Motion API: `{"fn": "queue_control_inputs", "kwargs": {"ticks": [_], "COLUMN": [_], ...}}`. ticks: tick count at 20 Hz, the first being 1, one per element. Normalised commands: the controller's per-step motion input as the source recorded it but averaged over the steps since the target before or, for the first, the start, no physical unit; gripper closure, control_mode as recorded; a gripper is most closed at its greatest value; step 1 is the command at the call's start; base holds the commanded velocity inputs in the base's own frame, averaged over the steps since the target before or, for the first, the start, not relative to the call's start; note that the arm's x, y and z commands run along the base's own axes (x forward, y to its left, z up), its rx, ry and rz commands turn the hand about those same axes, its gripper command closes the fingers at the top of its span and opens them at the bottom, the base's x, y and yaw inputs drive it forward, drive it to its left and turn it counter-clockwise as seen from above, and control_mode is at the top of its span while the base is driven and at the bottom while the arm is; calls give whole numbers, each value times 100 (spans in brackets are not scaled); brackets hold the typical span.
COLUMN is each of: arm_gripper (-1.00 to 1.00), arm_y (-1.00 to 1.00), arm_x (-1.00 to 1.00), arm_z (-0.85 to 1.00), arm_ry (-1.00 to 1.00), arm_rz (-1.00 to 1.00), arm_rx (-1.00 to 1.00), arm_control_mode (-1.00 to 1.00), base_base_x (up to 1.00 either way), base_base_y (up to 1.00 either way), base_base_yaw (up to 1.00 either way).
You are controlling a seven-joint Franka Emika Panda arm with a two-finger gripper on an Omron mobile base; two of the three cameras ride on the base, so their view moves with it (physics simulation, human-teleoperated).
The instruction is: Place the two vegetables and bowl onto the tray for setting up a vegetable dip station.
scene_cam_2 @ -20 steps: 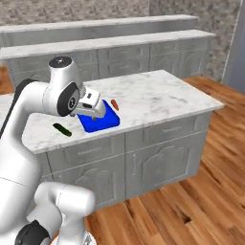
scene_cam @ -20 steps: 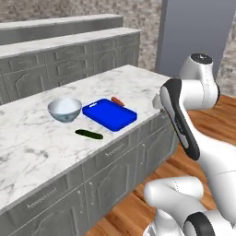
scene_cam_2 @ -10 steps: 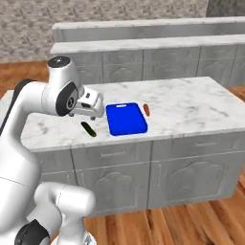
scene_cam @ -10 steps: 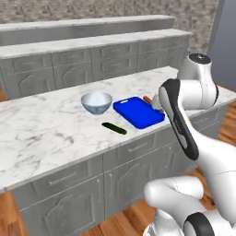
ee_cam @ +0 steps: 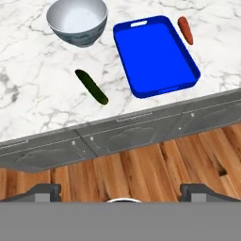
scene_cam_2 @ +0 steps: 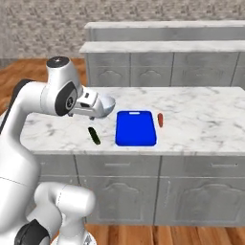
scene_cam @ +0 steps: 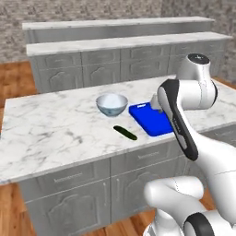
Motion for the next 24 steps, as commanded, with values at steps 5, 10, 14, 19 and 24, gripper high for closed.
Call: {"fn": "queue_control_inputs", "kwargs": {"ticks": [5,10,14,19,24], "arm_gripper": [-100,-100,-100,-100,-100], "arm_y": [0,0,0,0,0], "arm_x": [0,0,0,0,0], "arm_z": [0,0,0,0,0], "arm_ry": [0,0,0,0,0], "arm_rz": [0,0,0,0,0], "arm_rx": [0,0,0,0,0], "arm_control_mode": [100,100,100,100,100], "base_base_x": [42,27,29,31,52], "base_base_y": [-51,-57,-60,-37,-28], "base_base_yaw": [29,28,25,5,-10]}}
